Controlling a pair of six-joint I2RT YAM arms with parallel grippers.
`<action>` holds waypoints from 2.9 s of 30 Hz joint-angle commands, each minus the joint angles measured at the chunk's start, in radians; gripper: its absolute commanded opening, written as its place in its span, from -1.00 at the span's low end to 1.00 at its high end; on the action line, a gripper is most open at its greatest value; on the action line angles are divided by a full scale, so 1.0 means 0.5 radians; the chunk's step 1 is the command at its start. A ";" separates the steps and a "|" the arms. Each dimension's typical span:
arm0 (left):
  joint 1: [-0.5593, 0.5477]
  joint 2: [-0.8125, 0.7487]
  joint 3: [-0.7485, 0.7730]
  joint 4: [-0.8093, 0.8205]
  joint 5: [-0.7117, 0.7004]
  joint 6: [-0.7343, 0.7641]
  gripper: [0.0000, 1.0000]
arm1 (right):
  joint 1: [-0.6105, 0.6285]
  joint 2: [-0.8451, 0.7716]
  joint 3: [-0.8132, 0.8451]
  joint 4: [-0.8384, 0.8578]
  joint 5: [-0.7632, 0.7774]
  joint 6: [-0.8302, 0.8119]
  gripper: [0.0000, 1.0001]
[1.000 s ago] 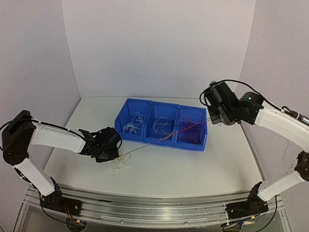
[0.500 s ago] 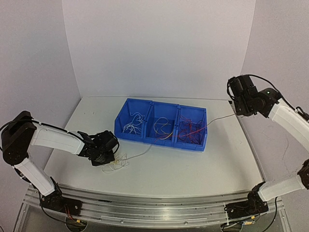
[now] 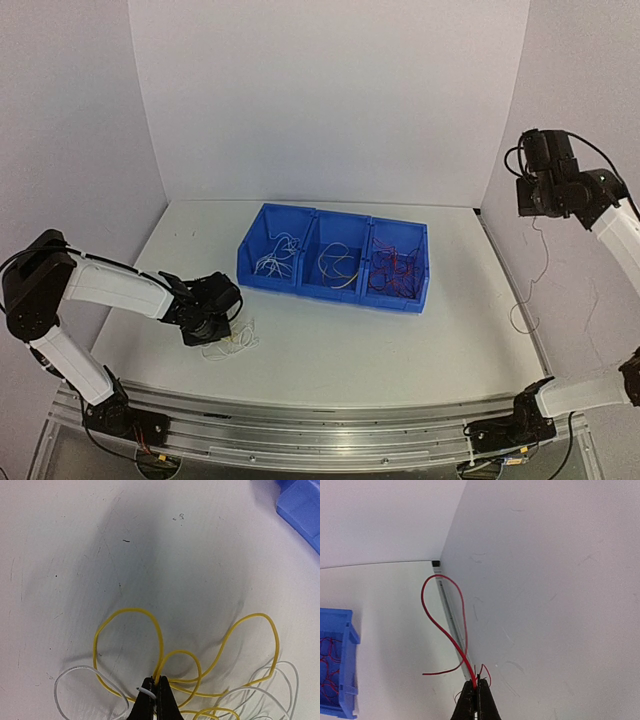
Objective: Untangle the cables
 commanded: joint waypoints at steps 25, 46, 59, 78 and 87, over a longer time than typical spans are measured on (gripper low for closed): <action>0.013 -0.431 -0.233 0.362 0.199 0.227 -1.00 | -0.005 0.509 1.297 0.415 -1.928 0.477 -1.00; 0.012 -0.346 -0.188 0.380 0.220 0.251 -1.00 | -0.004 1.053 1.707 0.676 -1.612 0.174 -1.00; 0.012 -0.381 -0.226 0.378 0.219 0.227 -1.00 | -0.002 0.925 0.880 0.804 -1.884 0.226 -1.00; 0.013 -0.390 -0.191 0.301 0.218 0.218 -1.00 | 0.047 0.452 -0.111 0.910 -1.171 0.155 -1.00; 0.013 -0.362 -0.170 0.300 0.227 0.234 -1.00 | 0.046 0.355 -0.168 0.871 -0.887 -0.083 -1.00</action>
